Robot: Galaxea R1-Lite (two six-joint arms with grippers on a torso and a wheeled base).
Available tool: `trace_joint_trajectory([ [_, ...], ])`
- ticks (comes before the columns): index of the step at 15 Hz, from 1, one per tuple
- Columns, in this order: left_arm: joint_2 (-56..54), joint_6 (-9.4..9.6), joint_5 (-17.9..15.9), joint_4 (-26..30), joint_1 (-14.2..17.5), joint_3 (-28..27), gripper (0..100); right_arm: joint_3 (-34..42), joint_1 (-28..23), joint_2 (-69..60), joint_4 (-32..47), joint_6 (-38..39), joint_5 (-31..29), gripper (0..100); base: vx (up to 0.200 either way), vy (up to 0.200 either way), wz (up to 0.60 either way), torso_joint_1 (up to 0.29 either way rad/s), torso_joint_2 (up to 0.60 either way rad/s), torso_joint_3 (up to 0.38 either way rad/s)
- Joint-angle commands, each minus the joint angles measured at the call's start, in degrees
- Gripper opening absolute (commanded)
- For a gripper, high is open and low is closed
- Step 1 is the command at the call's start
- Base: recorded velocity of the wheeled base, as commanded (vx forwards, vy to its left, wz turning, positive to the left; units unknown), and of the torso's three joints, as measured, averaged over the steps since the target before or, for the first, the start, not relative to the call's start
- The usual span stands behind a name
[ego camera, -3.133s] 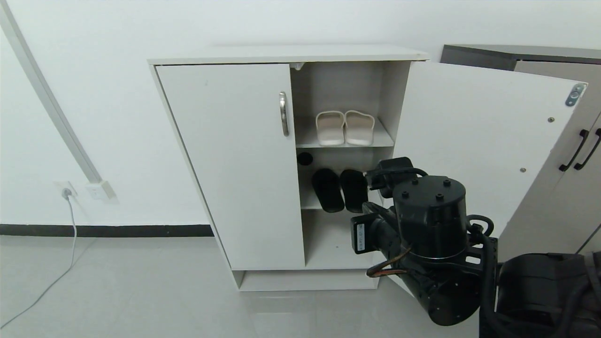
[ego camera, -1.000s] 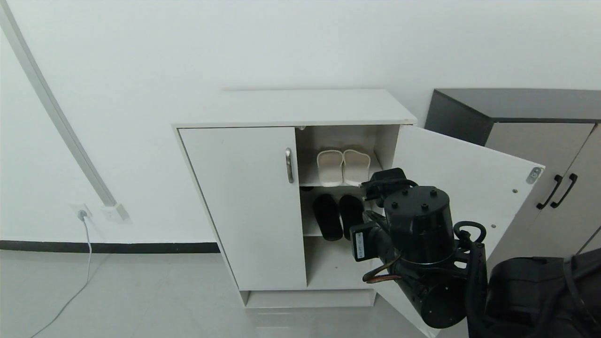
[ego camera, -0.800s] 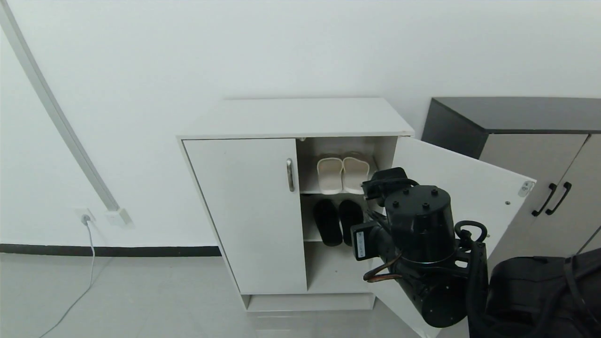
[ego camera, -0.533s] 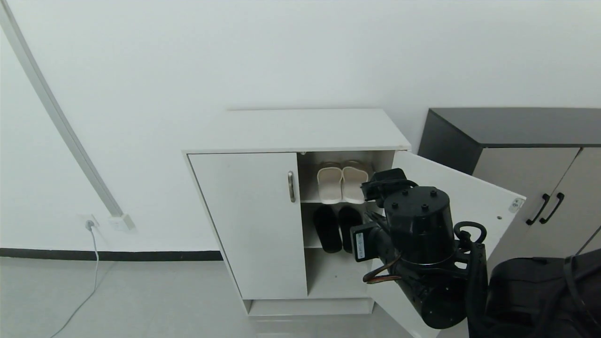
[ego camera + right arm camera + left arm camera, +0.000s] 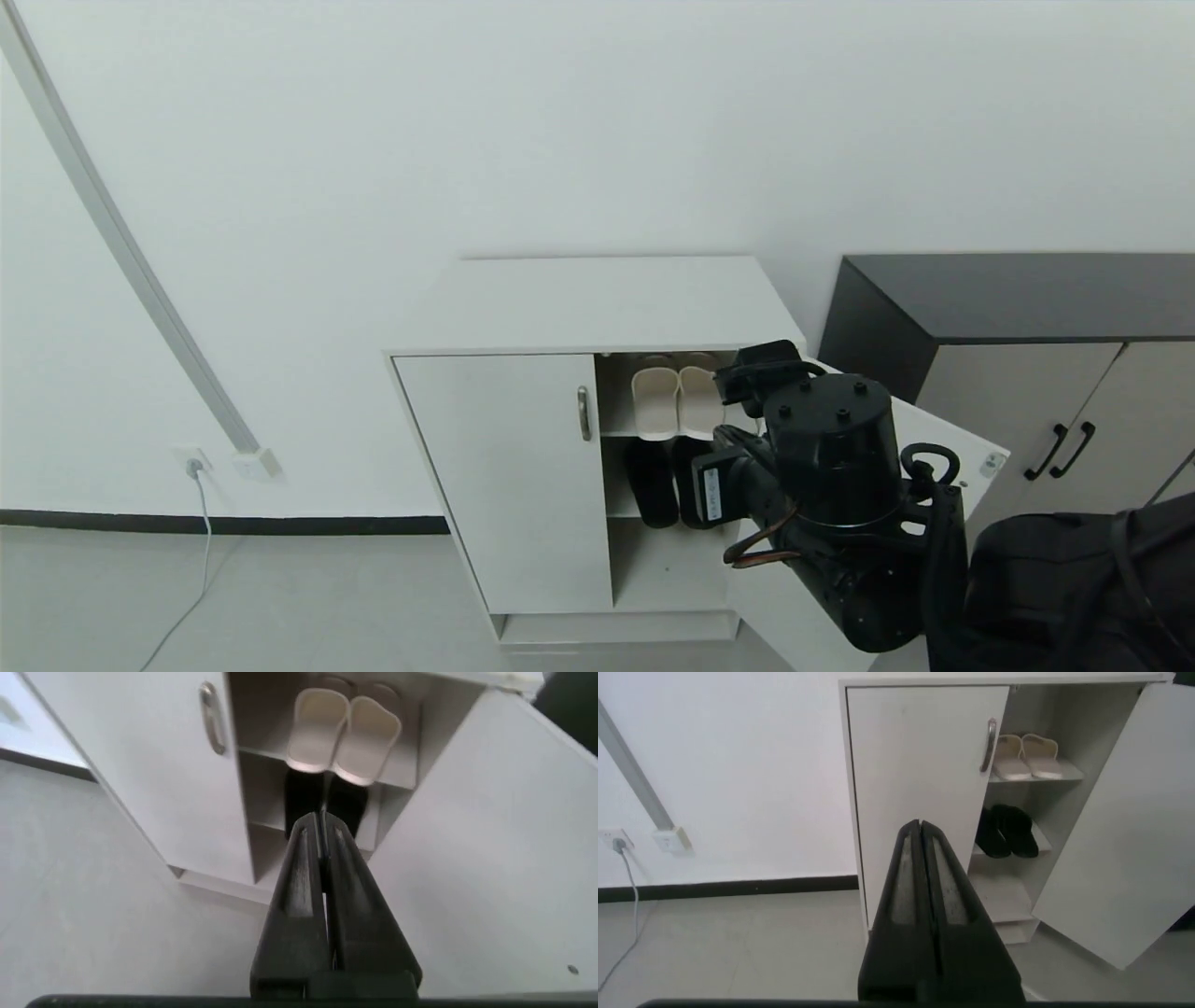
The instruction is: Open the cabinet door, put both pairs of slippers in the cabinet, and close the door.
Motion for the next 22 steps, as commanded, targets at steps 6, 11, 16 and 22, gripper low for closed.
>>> trace_joint_trajectory([
  [6, 0.0, -0.07, 0.0, 0.0, 0.0, 0.0, 0, 2.0, -1.4, 0.1, -1.5, -0.2, 0.8, 0, 0.000, 0.000, 0.00, 0.246, -0.55, -0.302],
  [11, 0.1, -0.07, 0.0, 0.0, 0.0, 0.0, 0, 2.6, -1.4, 0.2, -1.5, -1.0, 0.8, 0, 0.000, 0.000, 0.00, 0.059, -0.12, -0.069],
  [16, 0.0, -0.07, 0.0, 0.0, 0.0, 0.0, 0, 2.7, -1.4, 0.1, -1.5, -1.0, 0.8, 0, 0.000, 0.000, -0.12, 0.000, 0.00, 0.000],
  [22, 0.0, 0.01, 0.0, 0.0, 0.0, 0.0, 0, 2.8, -2.2, 0.1, -1.5, -1.1, 0.8, 0, 0.000, 0.000, -0.60, 0.002, 0.00, -0.001],
])
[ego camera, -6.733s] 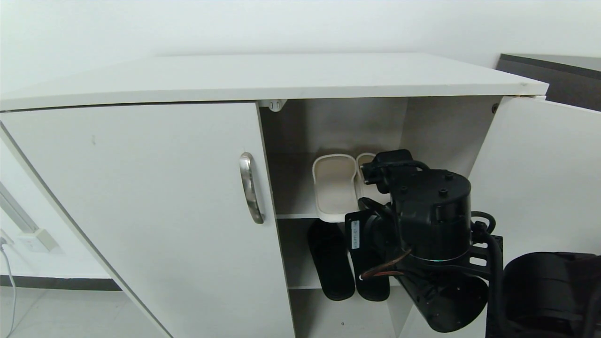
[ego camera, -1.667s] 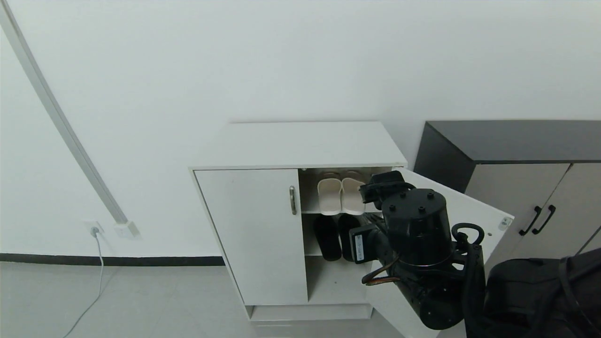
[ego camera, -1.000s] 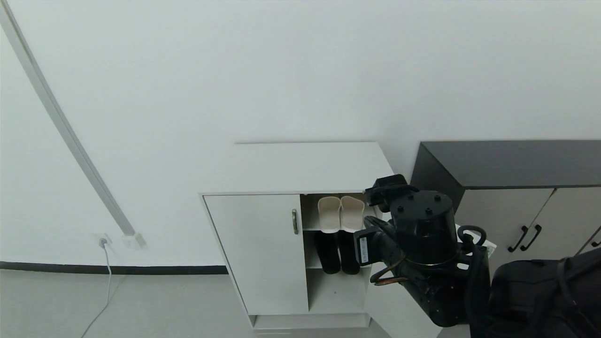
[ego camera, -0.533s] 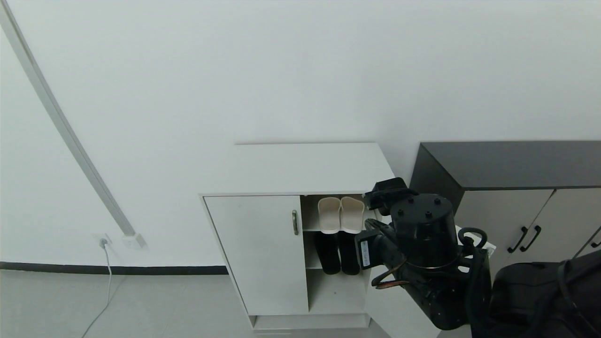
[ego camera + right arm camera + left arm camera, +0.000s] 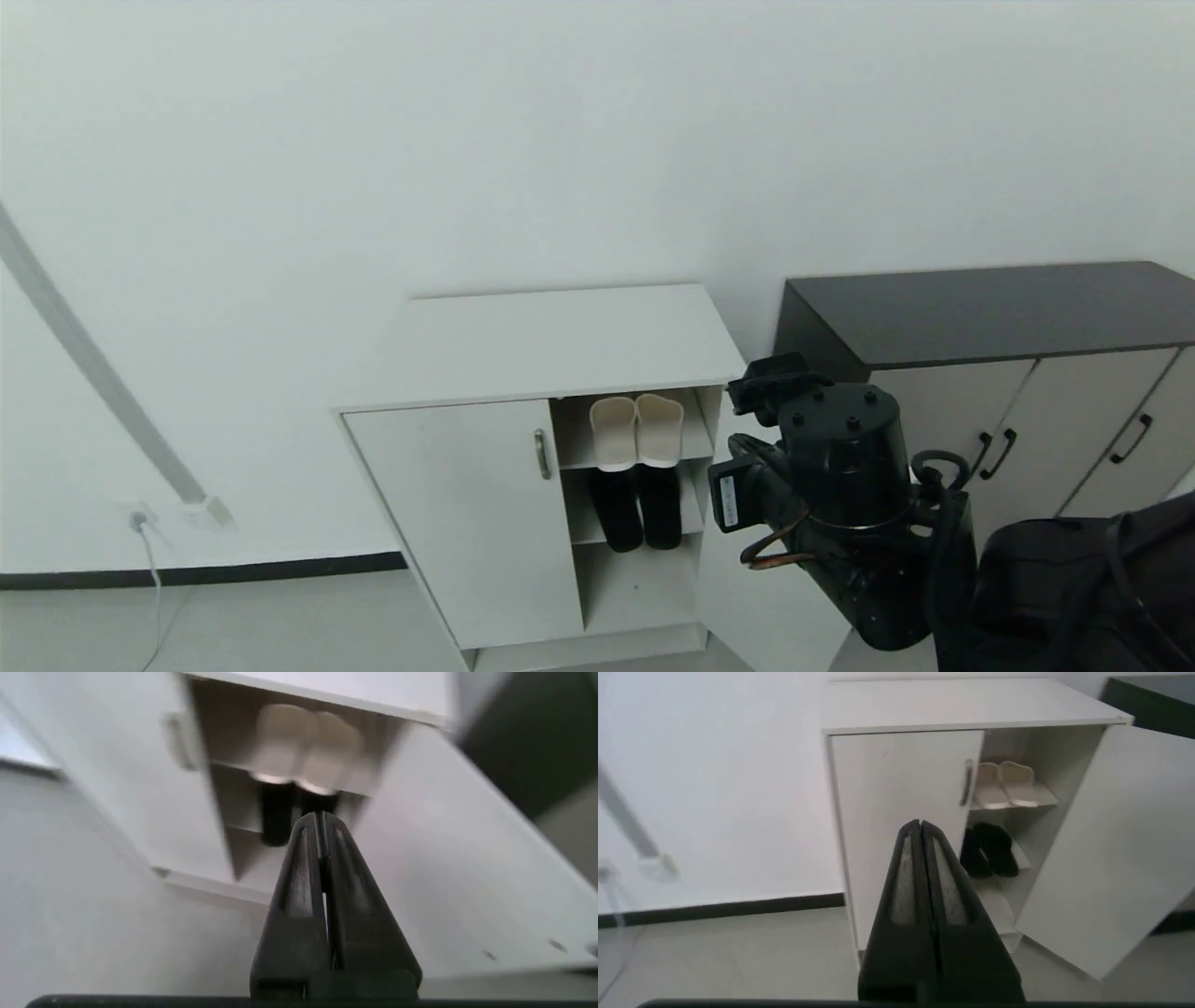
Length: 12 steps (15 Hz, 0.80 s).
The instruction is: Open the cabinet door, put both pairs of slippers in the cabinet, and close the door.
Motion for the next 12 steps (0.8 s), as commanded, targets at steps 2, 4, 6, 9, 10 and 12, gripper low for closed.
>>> trace_joint_trajectory([
  [2, 0.0, 0.04, 0.0, 0.0, 0.0, 0.0, 0, -0.3, -1.6, 0.0, -0.4, -0.4, 0.1, 0, 0.000, 0.000, -0.30, 0.001, 0.00, 0.001],
  [4, 0.0, -0.05, 0.0, 0.0, 0.0, 0.0, 0, 0.1, -2.4, 0.2, -2.8, -2.0, 0.1, 0, 0.000, 0.000, 0.00, 0.000, 0.00, 0.000],
  [6, 0.0, 0.04, 0.0, 0.0, 0.0, 0.0, 0, 0.2, -2.8, 0.4, -3.8, -2.3, 0.2, 0, 0.000, 0.000, 0.00, 0.000, 0.00, 0.000],
  [9, 0.0, -0.05, 0.0, 0.0, 0.0, 0.0, 0, 0.2, -4.3, 1.8, -4.6, -2.2, 0.5, 0, 0.000, 0.000, 0.00, 0.000, 0.00, 0.000],
  [10, 0.0, -0.05, 0.0, 0.0, 0.0, 0.0, 0, 0.2, -4.6, 2.0, -4.9, -2.3, 0.6, 0, 0.000, 0.000, 0.00, 0.000, 0.00, 0.000],
  [12, 0.0, -0.05, 0.0, 0.0, 0.0, 0.0, 0, 0.1, -4.7, 2.8, -4.9, -2.3, 0.6, 0, -0.200, 0.000, 0.00, 0.000, 0.00, 0.000],
])
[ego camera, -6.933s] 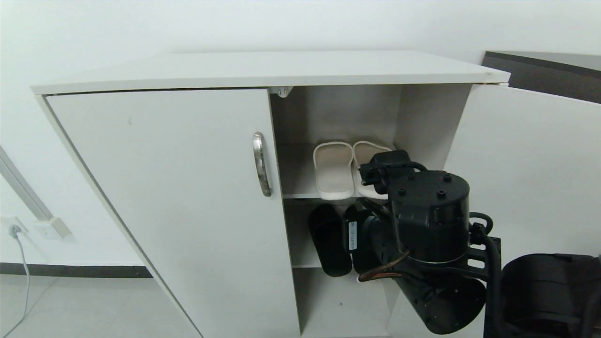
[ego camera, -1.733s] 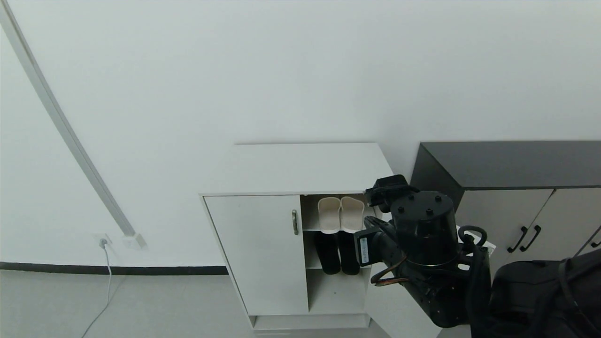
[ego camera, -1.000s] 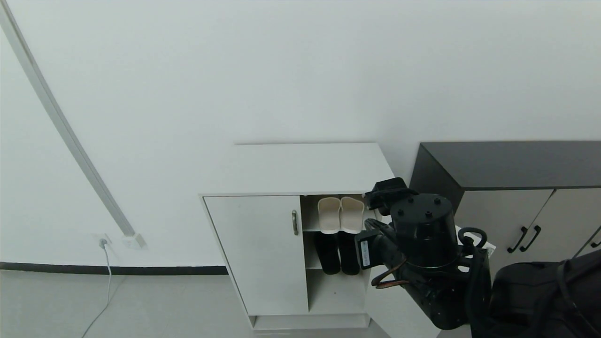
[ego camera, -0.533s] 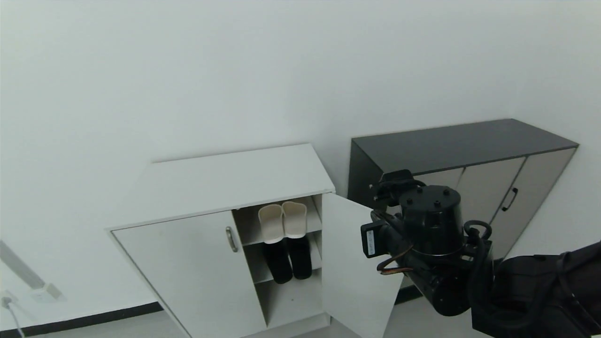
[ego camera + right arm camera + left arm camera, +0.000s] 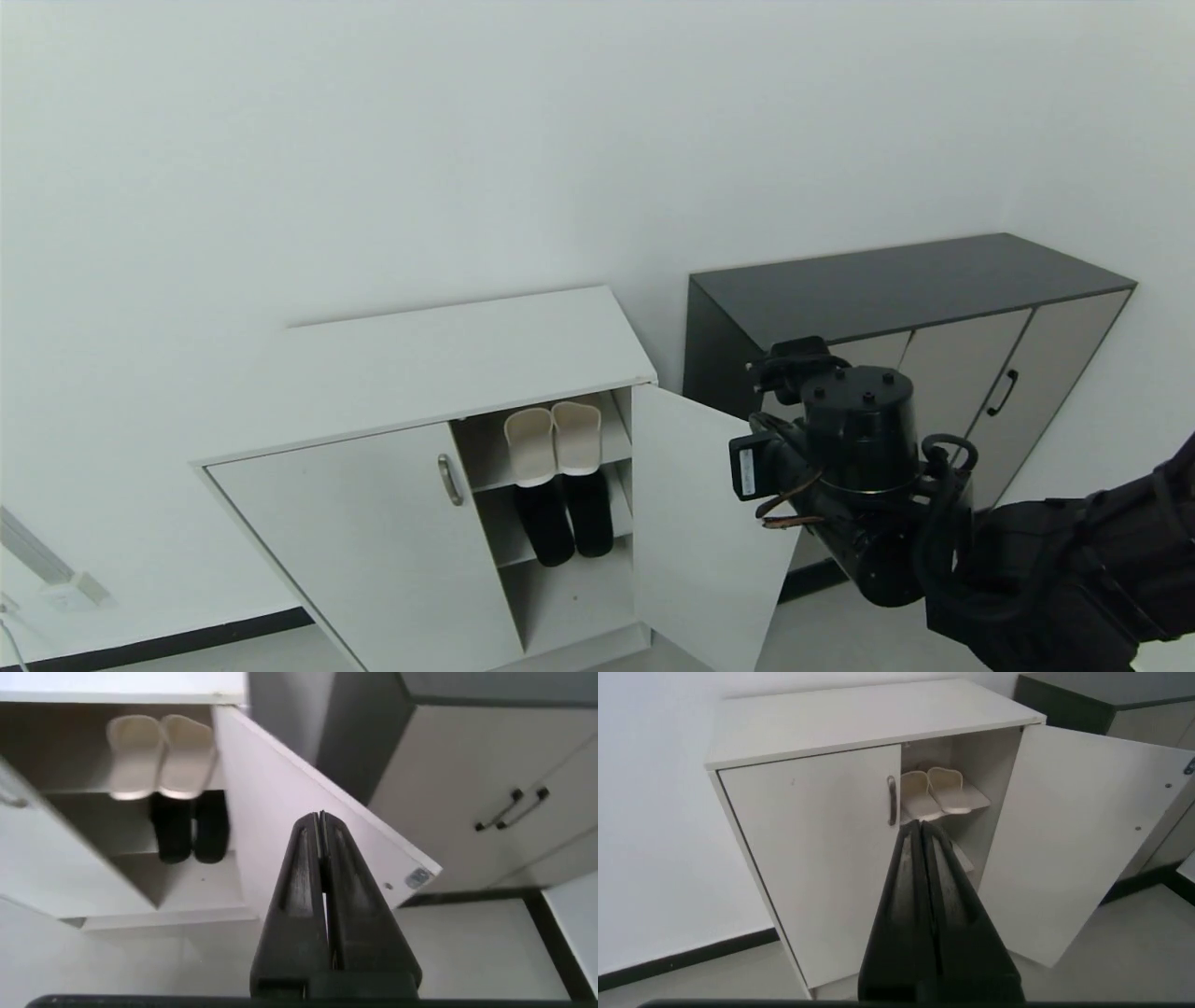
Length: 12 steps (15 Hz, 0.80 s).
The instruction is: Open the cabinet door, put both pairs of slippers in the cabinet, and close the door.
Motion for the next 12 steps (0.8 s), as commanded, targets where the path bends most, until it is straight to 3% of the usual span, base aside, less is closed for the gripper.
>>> trace_joint_trajectory([
  [1, 0.0, 0.00, 0.0, 0.0, 0.1, 0.0, 0, -0.3, -0.2, 1.1, 0.0, 0.0, 0.0, 0, -0.200, 0.000, 0.00, 0.002, 0.00, 0.002],
  [4, 0.0, 0.00, 0.0, 0.0, 0.1, 0.0, 0, -1.2, -0.8, 1.8, -0.1, 0.0, 0.1, 0, -0.200, 0.000, 0.00, 0.010, 0.01, 0.001],
  [12, 0.0, -0.09, 0.0, 0.0, 0.1, 0.0, 0, -9.1, -8.3, 5.6, 0.7, -1.6, 3.7, 0, 0.000, 0.000, 0.00, 0.000, 0.00, 0.000],
])
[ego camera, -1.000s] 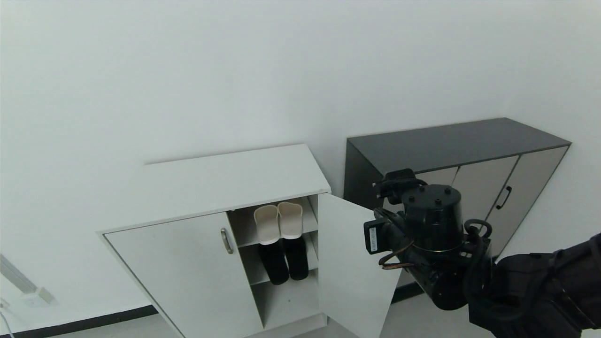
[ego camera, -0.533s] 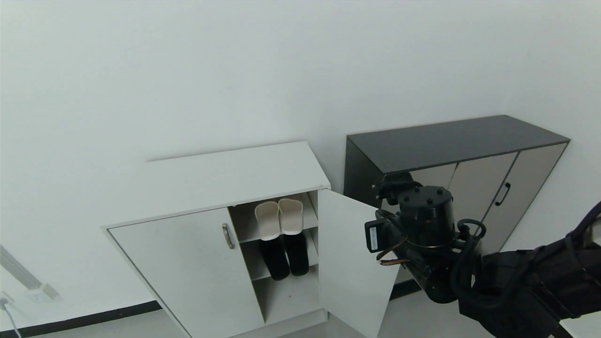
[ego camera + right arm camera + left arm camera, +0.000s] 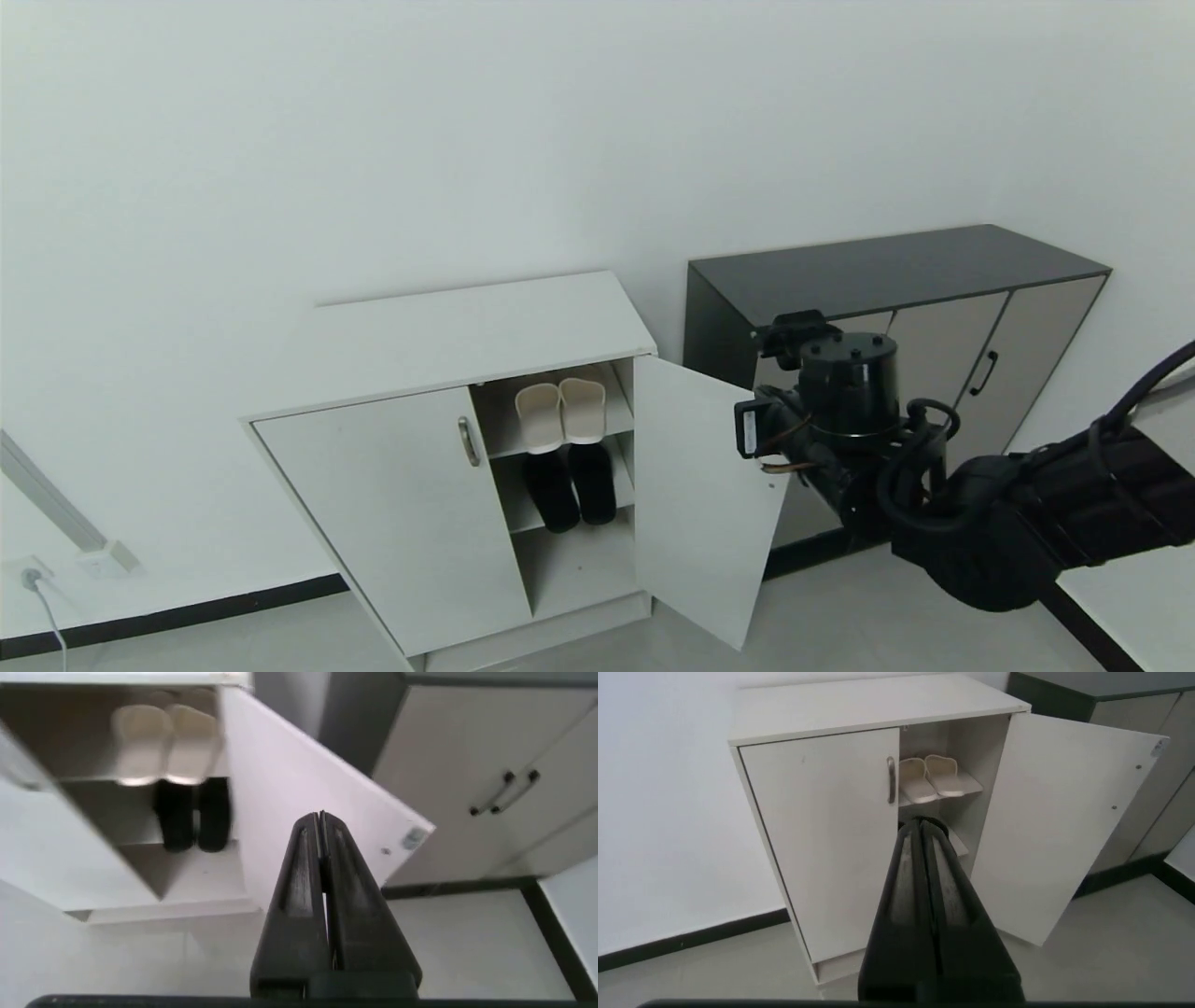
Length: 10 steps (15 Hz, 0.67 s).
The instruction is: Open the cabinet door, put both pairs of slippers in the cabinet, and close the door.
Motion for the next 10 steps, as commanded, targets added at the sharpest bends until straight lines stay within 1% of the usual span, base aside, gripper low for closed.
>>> trace_joint_trajectory([
  [1, 0.0, 0.02, 0.0, 0.0, 0.0, 0.0, 0, -4.0, -3.9, 2.4, 0.9, -0.1, 0.8, 0, 0.000, 0.000, 0.00, 0.000, 0.00, 0.000],
  [3, 0.0, 0.02, 0.0, 0.0, 0.0, 0.0, 0, -6.7, -7.6, 3.7, 2.8, 0.2, 4.5, 0, 0.000, 0.000, 0.00, 0.000, 0.00, 0.000],
  [7, 0.0, 0.02, 0.0, 0.0, 0.0, 0.0, 0, -12.3, -12.0, 8.1, 6.0, 3.0, 6.2, 0, 0.000, 0.000, 0.00, 0.000, 0.00, 0.000],
  [9, 0.0, 0.02, 0.0, 0.0, 0.0, 0.0, 0, -14.0, -13.5, 9.0, 7.9, 5.4, 8.5, 0, 0.000, 0.000, 0.00, 0.000, 0.00, 0.000],
  [10, 0.0, 0.02, 0.0, 0.0, 0.0, 0.0, 0, -16.5, -14.7, 9.7, 11.5, 7.7, 10.4, 0, 0.000, 0.000, 0.00, 0.000, 0.00, 0.000],
])
